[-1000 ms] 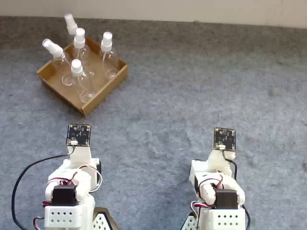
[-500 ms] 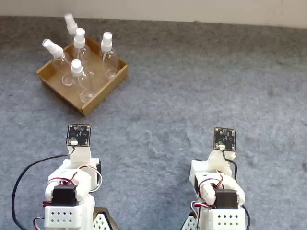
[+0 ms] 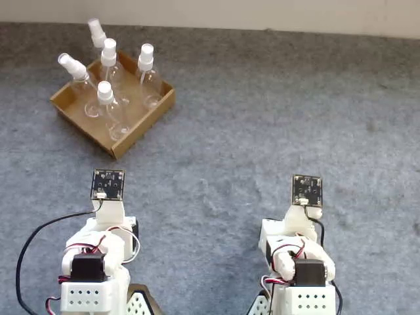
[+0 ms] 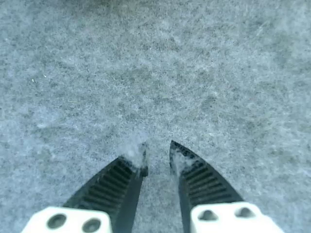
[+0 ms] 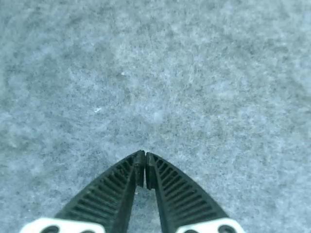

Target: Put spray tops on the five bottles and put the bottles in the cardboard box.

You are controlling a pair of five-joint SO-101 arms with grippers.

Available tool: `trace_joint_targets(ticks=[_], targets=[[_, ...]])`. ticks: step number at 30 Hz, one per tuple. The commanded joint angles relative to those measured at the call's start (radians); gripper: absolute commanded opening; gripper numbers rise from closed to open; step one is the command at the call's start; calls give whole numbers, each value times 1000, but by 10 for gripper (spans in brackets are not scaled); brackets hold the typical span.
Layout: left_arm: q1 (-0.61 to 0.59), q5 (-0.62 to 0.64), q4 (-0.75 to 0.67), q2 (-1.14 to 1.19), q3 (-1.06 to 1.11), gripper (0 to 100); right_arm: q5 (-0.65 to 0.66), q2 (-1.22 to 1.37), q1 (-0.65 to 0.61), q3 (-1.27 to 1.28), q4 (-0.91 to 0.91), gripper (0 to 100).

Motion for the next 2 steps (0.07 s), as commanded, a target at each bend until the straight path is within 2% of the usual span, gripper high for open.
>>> trace_joint_targets(ticks=[1, 2], targets=[[-10, -8, 6, 2, 28, 24, -8, -12, 13, 139, 5, 9], [-10, -8, 6, 2, 28, 24, -8, -12, 13, 139, 5, 9]])
